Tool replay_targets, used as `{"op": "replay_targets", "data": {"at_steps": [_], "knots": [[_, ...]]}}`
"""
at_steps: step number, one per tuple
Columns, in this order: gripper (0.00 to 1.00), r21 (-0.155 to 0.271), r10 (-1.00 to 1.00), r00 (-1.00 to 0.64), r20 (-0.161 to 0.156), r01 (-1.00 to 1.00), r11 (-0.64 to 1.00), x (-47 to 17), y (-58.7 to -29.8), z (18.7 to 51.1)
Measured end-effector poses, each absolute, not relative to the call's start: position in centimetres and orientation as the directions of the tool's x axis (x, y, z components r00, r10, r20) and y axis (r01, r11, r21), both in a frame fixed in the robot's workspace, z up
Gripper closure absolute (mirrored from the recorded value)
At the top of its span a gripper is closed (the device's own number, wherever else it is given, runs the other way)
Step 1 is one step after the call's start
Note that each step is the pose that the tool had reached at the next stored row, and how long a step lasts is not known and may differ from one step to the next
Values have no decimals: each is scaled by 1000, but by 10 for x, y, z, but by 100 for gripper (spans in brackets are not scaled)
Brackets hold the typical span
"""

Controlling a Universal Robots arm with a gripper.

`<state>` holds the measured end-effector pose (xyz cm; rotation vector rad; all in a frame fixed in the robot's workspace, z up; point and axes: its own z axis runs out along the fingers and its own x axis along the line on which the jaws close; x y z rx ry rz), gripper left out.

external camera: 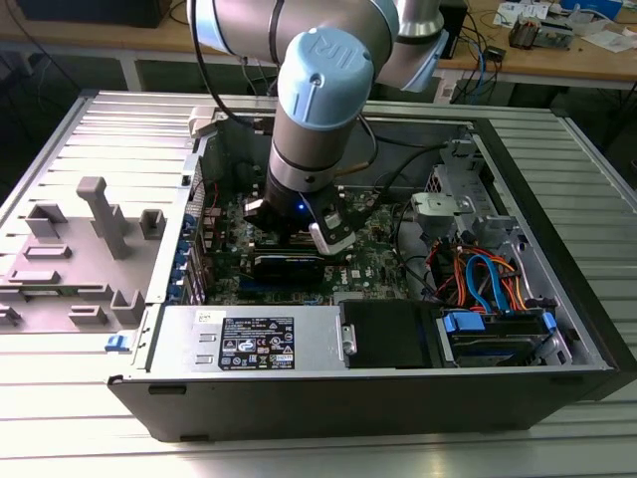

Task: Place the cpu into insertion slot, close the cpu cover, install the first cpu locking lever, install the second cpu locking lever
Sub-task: 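Install the second cpu locking lever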

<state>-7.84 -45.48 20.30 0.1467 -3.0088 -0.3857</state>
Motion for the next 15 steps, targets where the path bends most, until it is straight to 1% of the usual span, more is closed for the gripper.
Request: {"op": "replay_targets", "data": {"at_steps": [5, 13, 15], "knots": [[89, 267, -110, -990, 90, -82, 960, -80, -456, 203], [89, 270, -110, -990, 89, -82, 959, -80, -461, 202], [89, 279, -111, -990, 88, -82, 957, -80, -461, 202]]}}
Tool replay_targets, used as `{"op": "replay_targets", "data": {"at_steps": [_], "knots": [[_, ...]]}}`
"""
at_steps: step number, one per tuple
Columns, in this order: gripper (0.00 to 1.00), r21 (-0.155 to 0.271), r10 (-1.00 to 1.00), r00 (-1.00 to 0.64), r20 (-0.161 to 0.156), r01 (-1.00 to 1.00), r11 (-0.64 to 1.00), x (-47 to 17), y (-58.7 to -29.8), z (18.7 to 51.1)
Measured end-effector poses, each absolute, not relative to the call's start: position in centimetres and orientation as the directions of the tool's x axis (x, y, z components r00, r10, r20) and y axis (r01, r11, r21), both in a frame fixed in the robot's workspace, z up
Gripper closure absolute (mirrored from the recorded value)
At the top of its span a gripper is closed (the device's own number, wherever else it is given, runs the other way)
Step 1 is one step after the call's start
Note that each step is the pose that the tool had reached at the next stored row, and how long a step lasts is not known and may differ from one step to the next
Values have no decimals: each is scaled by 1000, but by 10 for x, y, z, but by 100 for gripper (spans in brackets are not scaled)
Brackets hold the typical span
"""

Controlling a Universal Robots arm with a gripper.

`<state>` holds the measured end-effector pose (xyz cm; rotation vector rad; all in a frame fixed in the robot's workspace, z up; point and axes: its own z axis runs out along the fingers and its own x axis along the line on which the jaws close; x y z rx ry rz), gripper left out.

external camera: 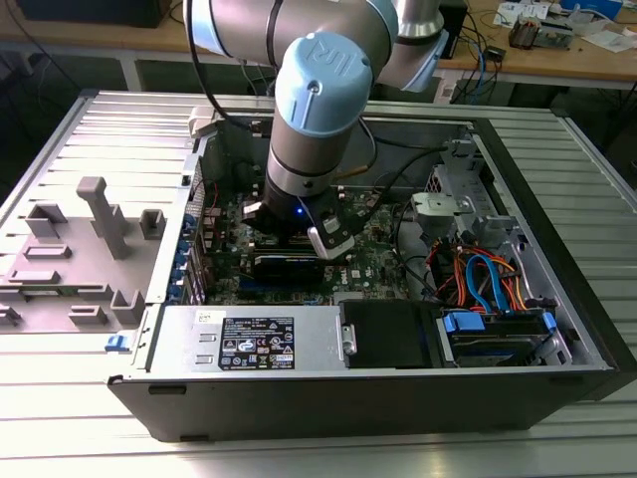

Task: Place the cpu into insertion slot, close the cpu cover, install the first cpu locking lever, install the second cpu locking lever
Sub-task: 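Install the second cpu locking lever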

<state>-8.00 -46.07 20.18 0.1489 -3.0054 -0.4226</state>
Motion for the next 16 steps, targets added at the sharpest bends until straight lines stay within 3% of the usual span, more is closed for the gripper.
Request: {"op": "replay_targets", "data": {"at_steps": [16], "knots": [[89, 313, -114, -991, 64, -88, 946, -88, -461, 196]]}}
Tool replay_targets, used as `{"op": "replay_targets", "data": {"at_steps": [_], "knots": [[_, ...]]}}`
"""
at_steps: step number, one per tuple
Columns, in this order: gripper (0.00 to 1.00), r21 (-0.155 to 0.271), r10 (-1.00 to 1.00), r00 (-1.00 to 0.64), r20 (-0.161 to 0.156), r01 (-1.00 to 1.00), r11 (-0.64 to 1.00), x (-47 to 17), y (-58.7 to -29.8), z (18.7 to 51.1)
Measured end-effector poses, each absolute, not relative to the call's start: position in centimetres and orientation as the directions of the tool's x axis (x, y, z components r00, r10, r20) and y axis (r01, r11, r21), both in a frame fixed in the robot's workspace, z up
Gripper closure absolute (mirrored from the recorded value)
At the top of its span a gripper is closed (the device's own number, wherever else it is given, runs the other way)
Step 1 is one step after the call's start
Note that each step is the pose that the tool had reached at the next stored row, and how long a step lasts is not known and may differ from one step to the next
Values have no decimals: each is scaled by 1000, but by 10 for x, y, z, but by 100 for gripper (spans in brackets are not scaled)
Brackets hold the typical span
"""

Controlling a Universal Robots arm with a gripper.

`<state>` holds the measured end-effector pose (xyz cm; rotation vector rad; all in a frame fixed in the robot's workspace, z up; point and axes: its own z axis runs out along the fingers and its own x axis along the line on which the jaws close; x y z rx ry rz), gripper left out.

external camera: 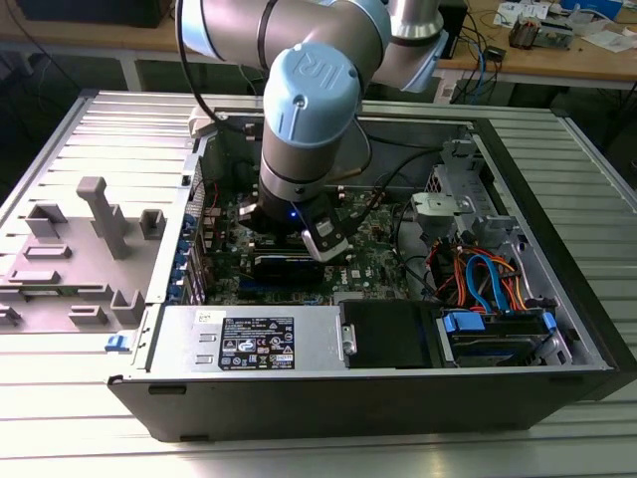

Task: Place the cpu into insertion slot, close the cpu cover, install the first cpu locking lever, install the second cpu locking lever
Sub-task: 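Install the second cpu locking lever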

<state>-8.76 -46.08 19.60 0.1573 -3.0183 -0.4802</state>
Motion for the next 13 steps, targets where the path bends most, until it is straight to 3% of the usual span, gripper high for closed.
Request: {"op": "replay_targets", "data": {"at_steps": [13], "knots": [[89, 314, -114, -991, 63, -89, 945, -88, -463, 210]]}}
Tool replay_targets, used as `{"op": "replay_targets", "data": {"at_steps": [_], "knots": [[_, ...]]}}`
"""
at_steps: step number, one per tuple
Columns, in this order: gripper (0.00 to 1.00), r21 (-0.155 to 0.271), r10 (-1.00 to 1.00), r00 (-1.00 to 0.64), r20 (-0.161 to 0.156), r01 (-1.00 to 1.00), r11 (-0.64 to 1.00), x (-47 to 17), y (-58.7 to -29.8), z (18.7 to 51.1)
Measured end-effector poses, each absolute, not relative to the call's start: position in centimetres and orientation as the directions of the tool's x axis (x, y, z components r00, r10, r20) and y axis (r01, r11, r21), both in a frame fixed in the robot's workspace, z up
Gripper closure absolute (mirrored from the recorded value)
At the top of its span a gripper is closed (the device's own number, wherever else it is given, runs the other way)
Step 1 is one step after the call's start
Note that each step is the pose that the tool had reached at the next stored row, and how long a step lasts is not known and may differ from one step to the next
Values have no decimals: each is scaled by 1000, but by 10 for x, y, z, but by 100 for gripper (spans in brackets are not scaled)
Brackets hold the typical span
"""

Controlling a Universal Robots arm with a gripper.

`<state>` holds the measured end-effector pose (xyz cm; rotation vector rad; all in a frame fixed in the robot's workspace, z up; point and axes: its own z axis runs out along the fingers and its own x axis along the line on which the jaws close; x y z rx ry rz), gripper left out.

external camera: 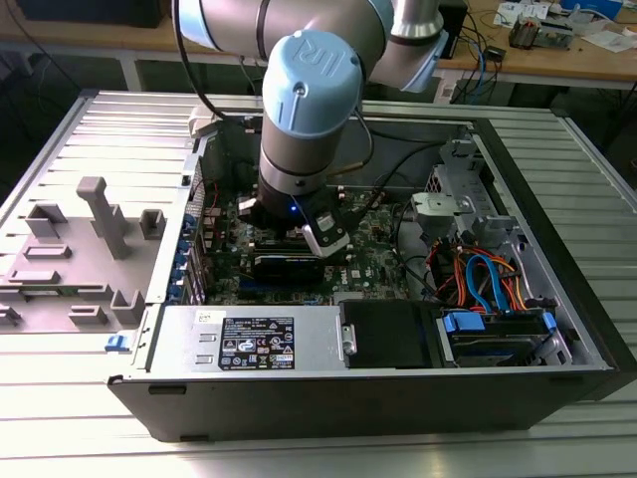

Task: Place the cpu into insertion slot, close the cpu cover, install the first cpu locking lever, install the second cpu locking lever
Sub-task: 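Install the second cpu locking lever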

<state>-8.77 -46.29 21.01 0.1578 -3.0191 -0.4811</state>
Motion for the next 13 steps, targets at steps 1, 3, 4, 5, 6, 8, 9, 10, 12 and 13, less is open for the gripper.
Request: {"op": "replay_targets", "data": {"at_steps": [1, 3, 4, 5, 6, 8, 9, 10, 12, 13], "knots": [[89, 314, -114, -991, 63, -89, 945, -88, -463, 213], [89, 314, -114, -991, 63, -89, 945, -88, -463, 218], [89, 314, -114, -991, 63, -89, 945, -88, -463, 222], [89, 314, -114, -991, 63, -89, 945, -88, -463, 226], [89, 314, -114, -991, 63, -89, 945, -88, -463, 228], [89, 314, -114, -991, 63, -89, 945, -88, -463, 230], [89, 314, -114, -991, 63, -89, 945, -88, -463, 230], [89, 314, -114, -991, 63, -89, 945, -88, -463, 230], [89, 314, -114, -991, 63, -89, 945, -88, -463, 230], [89, 314, -114, -991, 63, -89, 945, -88, -463, 230]]}}
